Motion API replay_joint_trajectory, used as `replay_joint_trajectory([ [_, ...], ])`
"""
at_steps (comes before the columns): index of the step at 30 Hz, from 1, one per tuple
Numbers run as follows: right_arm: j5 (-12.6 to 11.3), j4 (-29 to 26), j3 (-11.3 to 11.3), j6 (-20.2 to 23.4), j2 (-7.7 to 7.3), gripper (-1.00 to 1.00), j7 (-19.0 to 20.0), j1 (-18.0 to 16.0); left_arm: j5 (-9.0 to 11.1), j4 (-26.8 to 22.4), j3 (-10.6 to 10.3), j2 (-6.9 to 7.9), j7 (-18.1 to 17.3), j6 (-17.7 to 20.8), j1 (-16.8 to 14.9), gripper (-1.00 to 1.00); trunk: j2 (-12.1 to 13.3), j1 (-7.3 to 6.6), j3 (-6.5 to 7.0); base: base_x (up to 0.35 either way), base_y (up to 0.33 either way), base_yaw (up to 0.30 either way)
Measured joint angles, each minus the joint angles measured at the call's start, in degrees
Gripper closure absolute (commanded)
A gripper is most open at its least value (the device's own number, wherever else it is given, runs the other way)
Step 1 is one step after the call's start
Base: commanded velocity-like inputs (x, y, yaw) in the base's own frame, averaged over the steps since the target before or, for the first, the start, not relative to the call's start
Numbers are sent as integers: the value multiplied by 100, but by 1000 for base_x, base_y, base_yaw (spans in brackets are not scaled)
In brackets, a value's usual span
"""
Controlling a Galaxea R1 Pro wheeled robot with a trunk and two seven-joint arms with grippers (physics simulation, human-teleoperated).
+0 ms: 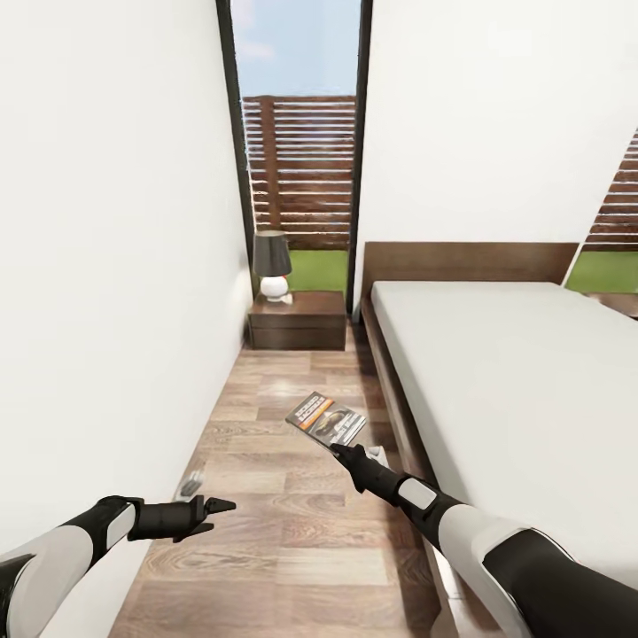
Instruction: In the bedroom, move the book from the bed onto either nightstand, and place the two sandals side by side next to the bed.
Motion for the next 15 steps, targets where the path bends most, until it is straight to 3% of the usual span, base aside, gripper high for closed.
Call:
replay_joint_trajectory([
  [15,2,0,6,0,8,100,-8,0,0,-1,-1,-2,6,0,-1,-100,0,0,0,161,43,-1],
])
